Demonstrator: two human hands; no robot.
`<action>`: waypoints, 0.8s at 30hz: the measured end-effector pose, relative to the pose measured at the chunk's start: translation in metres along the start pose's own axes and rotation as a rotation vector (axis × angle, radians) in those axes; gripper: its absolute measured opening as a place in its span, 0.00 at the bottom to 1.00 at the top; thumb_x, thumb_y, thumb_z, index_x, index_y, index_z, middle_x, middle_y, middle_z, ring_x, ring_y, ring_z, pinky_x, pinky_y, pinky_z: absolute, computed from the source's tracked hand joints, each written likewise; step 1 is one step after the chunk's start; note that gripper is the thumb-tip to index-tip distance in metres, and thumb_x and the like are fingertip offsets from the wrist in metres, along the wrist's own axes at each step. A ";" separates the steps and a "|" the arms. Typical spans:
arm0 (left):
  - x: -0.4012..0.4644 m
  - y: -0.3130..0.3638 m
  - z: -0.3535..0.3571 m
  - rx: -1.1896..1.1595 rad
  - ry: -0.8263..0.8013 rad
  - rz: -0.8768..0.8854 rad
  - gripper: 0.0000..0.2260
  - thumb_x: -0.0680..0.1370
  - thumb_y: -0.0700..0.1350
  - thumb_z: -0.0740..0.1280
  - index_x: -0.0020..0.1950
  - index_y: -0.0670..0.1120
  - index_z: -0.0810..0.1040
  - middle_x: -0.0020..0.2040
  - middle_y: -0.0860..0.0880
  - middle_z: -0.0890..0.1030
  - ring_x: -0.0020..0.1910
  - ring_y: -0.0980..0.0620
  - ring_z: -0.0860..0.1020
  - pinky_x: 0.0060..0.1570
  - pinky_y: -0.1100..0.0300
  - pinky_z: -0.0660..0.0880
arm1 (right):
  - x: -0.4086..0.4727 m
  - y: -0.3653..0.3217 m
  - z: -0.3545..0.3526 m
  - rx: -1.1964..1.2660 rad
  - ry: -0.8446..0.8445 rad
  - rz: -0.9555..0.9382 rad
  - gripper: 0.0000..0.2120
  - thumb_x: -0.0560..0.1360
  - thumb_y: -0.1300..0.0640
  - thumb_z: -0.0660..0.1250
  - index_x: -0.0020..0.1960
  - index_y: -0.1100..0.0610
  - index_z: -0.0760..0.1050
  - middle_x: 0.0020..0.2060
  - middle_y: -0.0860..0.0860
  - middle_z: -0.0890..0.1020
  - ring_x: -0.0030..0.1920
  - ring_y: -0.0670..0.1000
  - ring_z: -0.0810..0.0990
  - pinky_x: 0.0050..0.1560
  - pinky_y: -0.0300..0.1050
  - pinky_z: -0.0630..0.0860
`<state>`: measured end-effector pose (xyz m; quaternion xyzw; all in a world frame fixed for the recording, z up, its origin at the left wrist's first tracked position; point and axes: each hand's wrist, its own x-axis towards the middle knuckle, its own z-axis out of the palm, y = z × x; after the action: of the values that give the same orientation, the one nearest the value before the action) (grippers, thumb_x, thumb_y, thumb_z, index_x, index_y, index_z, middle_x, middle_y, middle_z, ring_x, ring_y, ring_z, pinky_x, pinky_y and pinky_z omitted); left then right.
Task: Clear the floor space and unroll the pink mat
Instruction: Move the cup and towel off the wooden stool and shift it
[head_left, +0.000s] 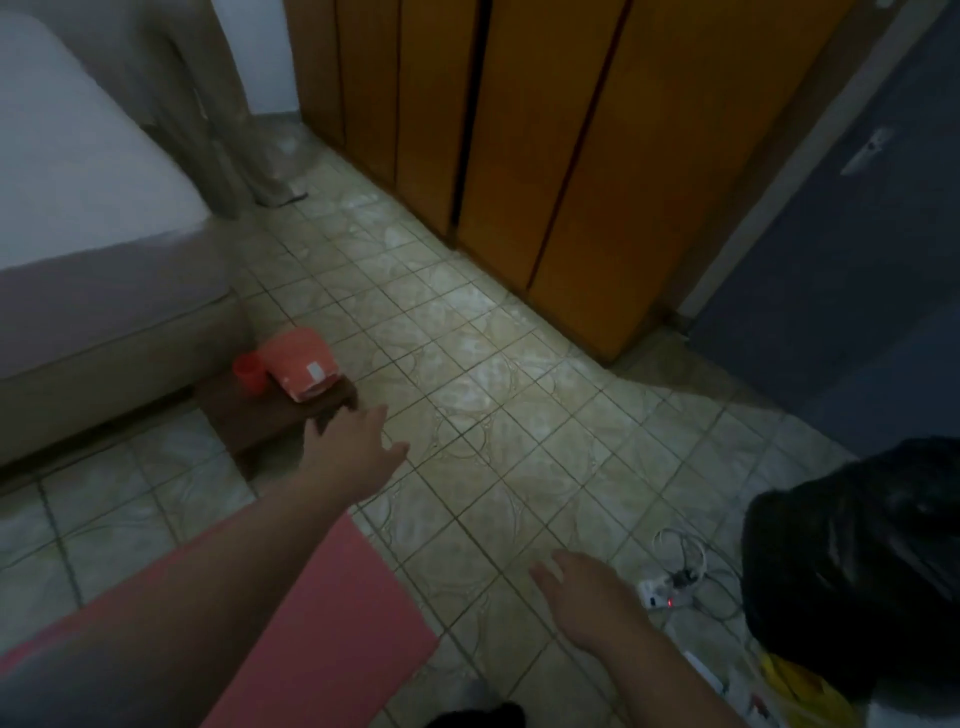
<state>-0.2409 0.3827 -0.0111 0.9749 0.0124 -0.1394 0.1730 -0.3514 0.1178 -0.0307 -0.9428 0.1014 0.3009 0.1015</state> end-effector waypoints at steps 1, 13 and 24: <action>0.006 0.005 0.007 -0.006 -0.019 -0.039 0.27 0.77 0.60 0.58 0.73 0.50 0.61 0.72 0.46 0.68 0.72 0.46 0.63 0.71 0.39 0.51 | 0.020 0.000 -0.022 -0.026 0.012 -0.030 0.31 0.77 0.35 0.47 0.73 0.53 0.63 0.71 0.52 0.69 0.70 0.54 0.66 0.69 0.53 0.63; 0.039 0.018 0.060 -0.018 -0.191 -0.360 0.28 0.77 0.61 0.54 0.75 0.51 0.58 0.74 0.50 0.65 0.73 0.50 0.61 0.72 0.47 0.54 | 0.222 -0.145 -0.256 -0.226 0.217 -0.501 0.32 0.77 0.34 0.47 0.74 0.52 0.61 0.72 0.54 0.68 0.70 0.57 0.66 0.69 0.58 0.63; 0.179 -0.022 0.024 -0.225 -0.216 -0.657 0.28 0.78 0.59 0.56 0.76 0.49 0.57 0.75 0.48 0.64 0.72 0.47 0.65 0.70 0.49 0.59 | 0.347 -0.271 -0.306 -0.323 0.203 -0.743 0.29 0.77 0.36 0.49 0.71 0.53 0.65 0.68 0.53 0.72 0.68 0.56 0.68 0.65 0.57 0.63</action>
<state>-0.0773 0.3908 -0.0900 0.8734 0.3220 -0.2873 0.2257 0.1617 0.2556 0.0453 -0.9439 -0.2847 0.1613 0.0436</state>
